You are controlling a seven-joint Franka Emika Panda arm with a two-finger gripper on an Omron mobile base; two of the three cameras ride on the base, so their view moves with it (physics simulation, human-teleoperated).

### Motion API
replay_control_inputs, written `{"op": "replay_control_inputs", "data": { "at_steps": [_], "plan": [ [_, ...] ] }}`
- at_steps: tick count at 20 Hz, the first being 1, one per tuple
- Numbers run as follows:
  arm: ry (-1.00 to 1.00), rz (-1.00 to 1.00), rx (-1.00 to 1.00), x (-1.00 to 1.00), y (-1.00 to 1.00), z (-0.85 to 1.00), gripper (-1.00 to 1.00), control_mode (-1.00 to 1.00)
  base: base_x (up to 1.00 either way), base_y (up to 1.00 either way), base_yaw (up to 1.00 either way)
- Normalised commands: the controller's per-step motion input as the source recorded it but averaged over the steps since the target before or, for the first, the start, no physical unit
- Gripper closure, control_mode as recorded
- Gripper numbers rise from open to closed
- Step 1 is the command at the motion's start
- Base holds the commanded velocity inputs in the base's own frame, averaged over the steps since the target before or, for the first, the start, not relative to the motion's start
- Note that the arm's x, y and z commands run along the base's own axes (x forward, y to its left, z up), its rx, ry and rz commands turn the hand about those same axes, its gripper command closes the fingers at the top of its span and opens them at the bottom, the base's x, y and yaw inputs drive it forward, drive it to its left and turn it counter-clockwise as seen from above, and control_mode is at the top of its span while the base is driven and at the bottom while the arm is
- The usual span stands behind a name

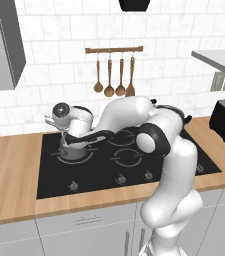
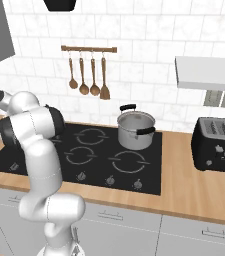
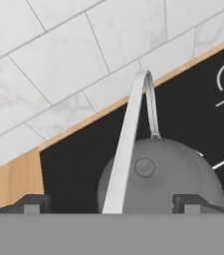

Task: Pick the kettle from the counter and place it on a stove burner. Then turn the burner on.

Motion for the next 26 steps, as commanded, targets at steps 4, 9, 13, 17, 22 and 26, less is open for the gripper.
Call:
{"op": "replay_control_inputs", "data": {
  "at_steps": [4, 9, 13, 17, 22, 26],
  "plan": [
    [0.0, -0.01, 0.0, -0.01, -0.18, -0.01, -1.0, -1.0, 0.0, 0.0, 0.0],
    [0.0, 0.0, 0.0, 0.0, -0.01, 0.0, -1.0, -1.0, 0.0, 0.0, 0.0],
    [0.01, 0.0, 0.0, 0.0, 0.0, 0.0, -1.0, -1.0, 0.0, 0.0, 0.0],
    [0.07, 0.0, 0.0, -0.02, 0.0, 0.0, -1.0, -1.0, 0.0, 0.0, 0.0],
    [0.05, 0.0, 0.0, 0.0, 0.0, 0.0, -1.0, -1.0, 0.0, 0.0, 0.0],
    [0.03, 0.0, 0.0, 0.0, 0.0, 0.01, -1.0, -1.0, 0.0, 0.0, 0.0]
  ]
}}
